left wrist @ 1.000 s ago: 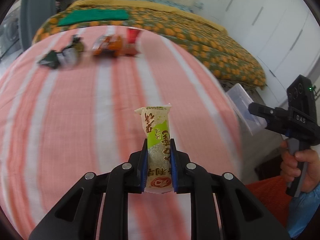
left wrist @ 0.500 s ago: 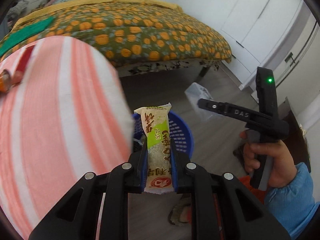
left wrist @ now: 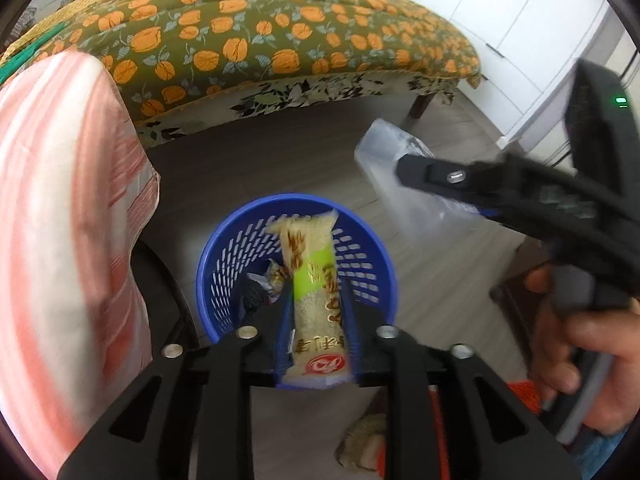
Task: Collect trash
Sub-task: 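Open both tools to drop the box and snack bar into the wastebasket, then swing both tools back over the table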
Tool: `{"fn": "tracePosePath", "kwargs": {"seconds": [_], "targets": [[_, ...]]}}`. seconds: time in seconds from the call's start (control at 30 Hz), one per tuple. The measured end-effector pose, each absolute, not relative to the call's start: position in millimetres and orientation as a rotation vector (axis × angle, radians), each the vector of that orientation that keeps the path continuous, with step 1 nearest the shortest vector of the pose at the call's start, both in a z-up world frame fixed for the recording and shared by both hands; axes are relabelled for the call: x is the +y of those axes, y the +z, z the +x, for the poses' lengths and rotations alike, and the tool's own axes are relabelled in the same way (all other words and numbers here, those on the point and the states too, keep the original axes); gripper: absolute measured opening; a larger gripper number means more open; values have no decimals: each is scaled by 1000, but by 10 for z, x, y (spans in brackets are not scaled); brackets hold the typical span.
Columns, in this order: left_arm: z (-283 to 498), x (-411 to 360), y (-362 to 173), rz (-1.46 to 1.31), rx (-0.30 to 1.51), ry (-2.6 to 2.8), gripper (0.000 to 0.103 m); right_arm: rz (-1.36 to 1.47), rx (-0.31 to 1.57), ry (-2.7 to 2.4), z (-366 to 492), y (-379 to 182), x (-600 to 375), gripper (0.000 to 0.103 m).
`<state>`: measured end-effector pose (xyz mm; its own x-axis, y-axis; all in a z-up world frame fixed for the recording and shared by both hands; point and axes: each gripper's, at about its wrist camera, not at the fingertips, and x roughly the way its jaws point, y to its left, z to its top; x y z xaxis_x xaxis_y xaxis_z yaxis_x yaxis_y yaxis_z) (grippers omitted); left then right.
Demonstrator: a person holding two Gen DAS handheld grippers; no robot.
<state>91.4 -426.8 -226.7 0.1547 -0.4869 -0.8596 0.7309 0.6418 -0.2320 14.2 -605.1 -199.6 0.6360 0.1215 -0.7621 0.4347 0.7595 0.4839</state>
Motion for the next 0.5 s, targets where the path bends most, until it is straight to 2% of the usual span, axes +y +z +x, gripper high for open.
{"fn": "tracePosePath", "kwargs": {"seconds": [0.03,0.1,0.27,0.5], "targets": [[945,-4293,-2299,259,1114,-883,50,725,864,-212,129,-2007,-6094,81],[968,-4270,-2290,248,1112,-866,52,748,848,-235,107,-2003,-6158,81],[876,-4095,-1976,185,1050,-900,69,785,793,-267,9,-1903,-6278,81],[713,-3352,-1501,195,925,-897,87,606,788,-330,55,-1738,-5978,84]]}}
